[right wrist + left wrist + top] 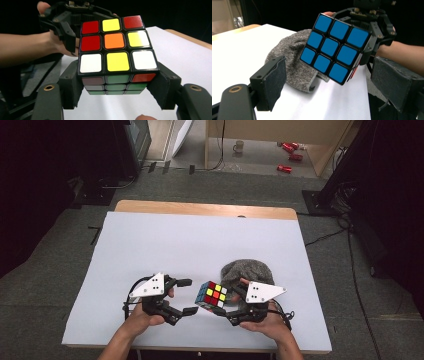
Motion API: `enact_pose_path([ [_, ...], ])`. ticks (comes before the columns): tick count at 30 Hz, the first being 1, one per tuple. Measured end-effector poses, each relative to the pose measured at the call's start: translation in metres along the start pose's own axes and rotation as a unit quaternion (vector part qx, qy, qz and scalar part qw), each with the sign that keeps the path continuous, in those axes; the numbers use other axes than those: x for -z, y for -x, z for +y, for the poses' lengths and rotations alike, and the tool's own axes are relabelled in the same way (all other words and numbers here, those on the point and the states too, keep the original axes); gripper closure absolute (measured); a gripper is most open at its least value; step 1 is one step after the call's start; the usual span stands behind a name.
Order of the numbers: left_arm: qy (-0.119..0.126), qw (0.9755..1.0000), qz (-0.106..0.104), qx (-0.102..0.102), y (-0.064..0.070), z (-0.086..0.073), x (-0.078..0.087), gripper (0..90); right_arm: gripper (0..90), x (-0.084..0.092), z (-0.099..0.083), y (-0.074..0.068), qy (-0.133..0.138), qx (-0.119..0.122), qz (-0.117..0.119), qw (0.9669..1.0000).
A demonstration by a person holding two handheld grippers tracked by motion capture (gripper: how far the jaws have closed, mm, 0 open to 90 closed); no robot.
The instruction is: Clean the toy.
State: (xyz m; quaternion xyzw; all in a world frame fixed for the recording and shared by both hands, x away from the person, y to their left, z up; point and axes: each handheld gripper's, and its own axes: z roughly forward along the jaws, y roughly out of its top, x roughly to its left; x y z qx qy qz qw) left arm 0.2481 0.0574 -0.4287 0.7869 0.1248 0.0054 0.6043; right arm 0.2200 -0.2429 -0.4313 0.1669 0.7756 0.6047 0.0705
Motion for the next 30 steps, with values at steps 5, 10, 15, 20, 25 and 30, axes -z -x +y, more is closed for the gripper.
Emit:
enact_pose_path([
  [5, -0.011, 0.9999, -0.003, -0.008, 0.002, -0.001, -0.004, 14.5, 34.7, 0.001, 0.000, 0.000, -0.003, -0.007, 0.019, 0.9998],
  [10, -0.020, 0.9996, -0.014, -0.014, 0.004, -0.001, -0.007, 15.0, 34.6, 0.000, 0.001, -0.002, -0.007, -0.004, 0.040, 0.9991],
  [15, -0.033, 0.9986, -0.032, -0.025, 0.006, -0.003, -0.010, 23.2, 34.6, 0.000, 0.001, -0.002, -0.008, -0.005, 0.053, 0.9985],
  [20, -0.036, 0.9980, -0.043, -0.030, 0.007, -0.004, -0.010, 24.7, 34.6, 0.000, 0.000, -0.003, -0.012, -0.006, 0.064, 0.9978],
  [25, -0.047, 0.9971, -0.048, -0.037, 0.009, -0.005, -0.013, 27.2, 34.6, -0.001, 0.000, -0.003, -0.011, -0.002, 0.068, 0.9976],
  [30, -0.045, 0.9970, -0.049, -0.041, 0.008, -0.005, -0.012, 29.7, 34.6, 0.000, 0.000, -0.003, -0.009, 0.000, 0.068, 0.9977],
])
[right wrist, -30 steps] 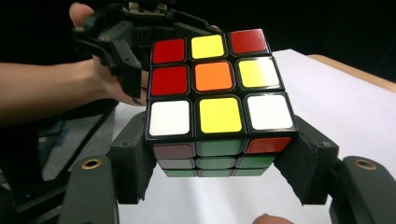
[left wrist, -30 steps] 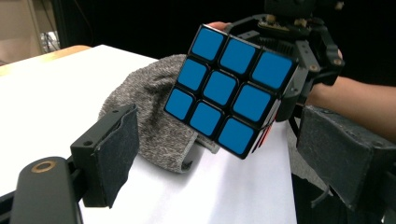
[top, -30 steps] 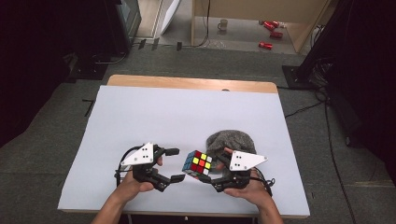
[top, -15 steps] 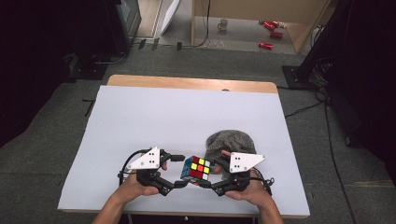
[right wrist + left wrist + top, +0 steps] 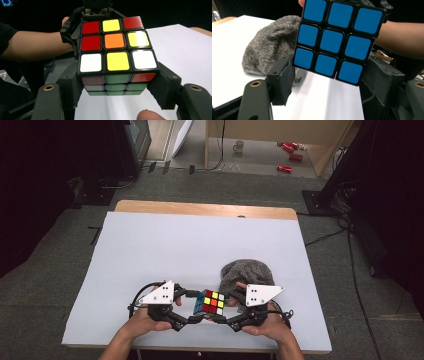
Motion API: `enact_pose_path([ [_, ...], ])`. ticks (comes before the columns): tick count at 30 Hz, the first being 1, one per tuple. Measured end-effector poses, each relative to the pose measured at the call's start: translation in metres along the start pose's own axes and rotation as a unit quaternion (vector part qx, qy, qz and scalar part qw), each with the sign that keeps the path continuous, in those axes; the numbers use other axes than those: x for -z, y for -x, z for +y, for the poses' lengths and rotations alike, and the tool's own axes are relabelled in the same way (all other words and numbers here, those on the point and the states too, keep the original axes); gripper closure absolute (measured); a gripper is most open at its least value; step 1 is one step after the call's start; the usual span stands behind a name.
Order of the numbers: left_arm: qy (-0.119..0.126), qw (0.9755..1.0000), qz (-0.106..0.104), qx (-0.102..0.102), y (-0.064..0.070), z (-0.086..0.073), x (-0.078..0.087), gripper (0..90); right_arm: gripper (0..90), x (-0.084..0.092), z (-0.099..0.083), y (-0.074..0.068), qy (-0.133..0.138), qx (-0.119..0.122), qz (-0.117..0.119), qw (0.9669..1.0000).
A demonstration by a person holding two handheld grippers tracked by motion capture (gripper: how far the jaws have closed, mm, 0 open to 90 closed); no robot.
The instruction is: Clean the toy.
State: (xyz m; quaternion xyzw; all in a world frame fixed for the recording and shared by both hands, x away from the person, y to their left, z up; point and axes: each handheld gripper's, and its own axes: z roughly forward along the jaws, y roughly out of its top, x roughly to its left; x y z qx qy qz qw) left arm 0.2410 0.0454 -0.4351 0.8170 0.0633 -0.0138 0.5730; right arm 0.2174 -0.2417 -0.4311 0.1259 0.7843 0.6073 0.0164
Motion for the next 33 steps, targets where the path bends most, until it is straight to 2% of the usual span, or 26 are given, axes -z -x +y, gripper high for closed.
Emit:
enact_pose_path([
  [1, 0.005, 1.0000, 0.002, 0.001, -0.0005, -0.0001, 0.0013, 33.3, 34.6, 0.0027, 0.0008, 0.0006, 0.010, 0.000, -0.008, 0.9999],
  [12, 0.012, 0.9999, 0.005, -0.007, -0.0001, -0.0002, 0.0027, 33.5, 34.2, 0.0021, 0.0001, 0.0006, 0.013, -0.005, -0.007, 0.9999],
  [24, 0.015, 0.9999, 0.002, -0.004, -0.0018, -0.0020, 0.0039, 33.6, 34.0, 0.0008, -0.0019, 0.0014, 0.010, -0.015, -0.005, 0.9998],
  [30, 0.011, 0.9999, 0.004, -0.005, -0.0015, -0.0031, 0.0029, 33.7, 29.5, 0.0026, -0.0012, 0.0026, 0.021, -0.017, -0.013, 0.9995],
  [33, 0.011, 0.9999, 0.000, -0.005, -0.0012, -0.0037, 0.0015, 33.7, 30.1, 0.0023, -0.0025, 0.0022, 0.022, -0.022, -0.010, 0.9995],
])
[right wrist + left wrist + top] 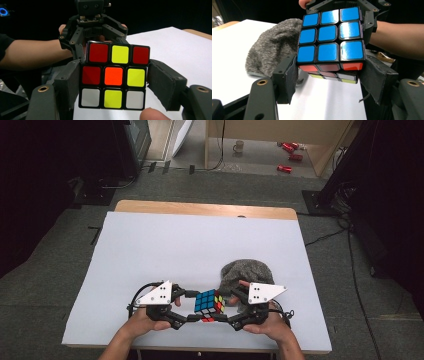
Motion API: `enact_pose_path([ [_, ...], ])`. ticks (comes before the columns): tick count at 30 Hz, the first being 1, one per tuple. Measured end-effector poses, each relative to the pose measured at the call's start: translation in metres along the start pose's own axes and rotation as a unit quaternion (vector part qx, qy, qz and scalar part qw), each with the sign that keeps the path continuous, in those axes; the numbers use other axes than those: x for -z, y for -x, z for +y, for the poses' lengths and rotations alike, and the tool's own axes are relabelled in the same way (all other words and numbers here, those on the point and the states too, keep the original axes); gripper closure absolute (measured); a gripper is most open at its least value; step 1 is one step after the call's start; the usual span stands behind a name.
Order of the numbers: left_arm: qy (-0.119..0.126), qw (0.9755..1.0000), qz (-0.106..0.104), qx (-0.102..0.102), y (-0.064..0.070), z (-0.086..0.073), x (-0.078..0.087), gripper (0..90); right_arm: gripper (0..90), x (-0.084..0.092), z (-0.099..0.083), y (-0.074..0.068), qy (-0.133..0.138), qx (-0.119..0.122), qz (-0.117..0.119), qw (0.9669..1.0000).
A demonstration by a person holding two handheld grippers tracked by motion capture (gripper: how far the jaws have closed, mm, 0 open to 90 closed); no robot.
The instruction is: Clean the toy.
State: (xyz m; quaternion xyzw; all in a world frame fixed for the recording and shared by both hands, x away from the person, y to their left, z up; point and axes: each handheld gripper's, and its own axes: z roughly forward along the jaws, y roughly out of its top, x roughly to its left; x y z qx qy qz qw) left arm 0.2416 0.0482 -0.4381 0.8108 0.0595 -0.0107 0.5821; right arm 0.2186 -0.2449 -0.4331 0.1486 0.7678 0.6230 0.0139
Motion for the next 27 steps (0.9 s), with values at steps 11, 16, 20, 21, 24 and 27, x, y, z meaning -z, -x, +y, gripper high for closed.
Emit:
enact_pose_path([
  [11, 0.001, 0.9999, -0.010, 0.010, -0.002, -0.001, 0.000, 32.2, 35.1, 0.001, 0.001, -0.002, 0.000, 0.013, 0.008, 0.9999],
  [16, 0.002, 0.9998, -0.012, 0.018, -0.003, 0.000, -0.001, 29.9, 35.1, -0.001, 0.000, -0.002, -0.003, 0.015, 0.005, 0.9999],
  [20, -0.012, 0.9997, -0.017, 0.009, 0.000, 0.000, -0.004, 28.8, 35.1, -0.004, 0.000, -0.003, -0.011, 0.017, 0.012, 0.9997],
  [21, -0.015, 0.9997, -0.018, 0.007, 0.001, 0.000, -0.005, 28.4, 35.1, -0.005, -0.001, -0.004, -0.013, 0.019, 0.015, 0.9996],
  [24, -0.030, 0.9994, -0.019, -0.001, 0.004, 0.000, -0.011, 27.1, 35.1, -0.008, -0.001, -0.005, -0.017, 0.020, 0.020, 0.9995],
  [27, -0.036, 0.9991, -0.019, -0.003, 0.005, 0.000, -0.013, 26.3, 35.1, -0.010, -0.001, -0.006, -0.018, 0.020, 0.022, 0.9994],
])
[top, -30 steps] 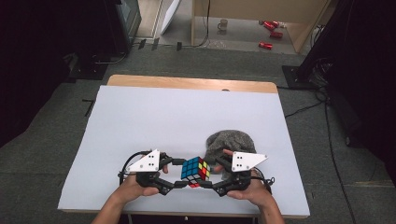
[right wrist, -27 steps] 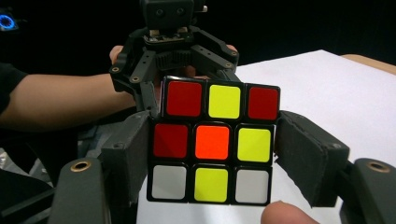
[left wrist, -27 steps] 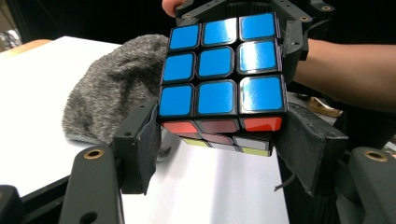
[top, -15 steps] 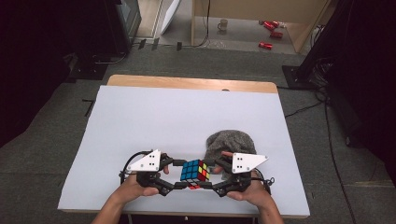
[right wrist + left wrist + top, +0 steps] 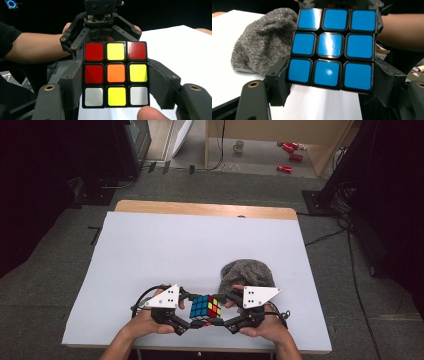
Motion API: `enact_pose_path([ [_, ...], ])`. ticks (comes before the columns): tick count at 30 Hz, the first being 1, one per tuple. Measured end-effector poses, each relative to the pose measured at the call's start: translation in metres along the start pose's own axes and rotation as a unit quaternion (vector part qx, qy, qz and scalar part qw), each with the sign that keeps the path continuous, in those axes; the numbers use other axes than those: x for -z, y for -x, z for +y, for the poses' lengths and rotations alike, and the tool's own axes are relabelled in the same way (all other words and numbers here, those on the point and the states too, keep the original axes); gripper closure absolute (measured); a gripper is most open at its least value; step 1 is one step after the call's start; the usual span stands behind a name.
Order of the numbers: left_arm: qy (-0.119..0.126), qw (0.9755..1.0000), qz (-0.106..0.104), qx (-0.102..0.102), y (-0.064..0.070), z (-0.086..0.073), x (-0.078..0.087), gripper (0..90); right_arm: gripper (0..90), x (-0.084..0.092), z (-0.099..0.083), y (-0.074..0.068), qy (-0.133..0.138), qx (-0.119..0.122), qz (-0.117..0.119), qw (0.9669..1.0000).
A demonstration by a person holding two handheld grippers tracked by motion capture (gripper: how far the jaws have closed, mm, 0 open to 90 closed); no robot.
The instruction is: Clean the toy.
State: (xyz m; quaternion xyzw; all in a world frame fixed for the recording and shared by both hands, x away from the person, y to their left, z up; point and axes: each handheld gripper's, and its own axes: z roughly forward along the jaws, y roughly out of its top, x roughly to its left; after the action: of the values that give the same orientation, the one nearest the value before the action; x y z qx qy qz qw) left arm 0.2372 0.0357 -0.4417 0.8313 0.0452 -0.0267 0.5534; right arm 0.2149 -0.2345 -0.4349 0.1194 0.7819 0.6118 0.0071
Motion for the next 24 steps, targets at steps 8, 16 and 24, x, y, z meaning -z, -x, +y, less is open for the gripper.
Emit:
enact_pose_path([
  [8, 0.020, 0.9997, -0.004, 0.010, -0.003, 0.000, 0.008, 32.7, 34.7, 0.000, 0.001, 0.000, 0.009, 0.001, -0.008, 0.9999],
  [16, 0.028, 0.9996, 0.000, 0.008, -0.002, 0.001, 0.009, 33.4, 34.1, 0.001, 0.002, 0.000, 0.016, 0.003, -0.017, 0.9997],
  [24, 0.040, 0.9990, 0.015, 0.015, -0.007, 0.000, 0.017, 33.7, 26.6, 0.010, 0.003, 0.003, 0.023, 0.001, -0.045, 0.9987],
])
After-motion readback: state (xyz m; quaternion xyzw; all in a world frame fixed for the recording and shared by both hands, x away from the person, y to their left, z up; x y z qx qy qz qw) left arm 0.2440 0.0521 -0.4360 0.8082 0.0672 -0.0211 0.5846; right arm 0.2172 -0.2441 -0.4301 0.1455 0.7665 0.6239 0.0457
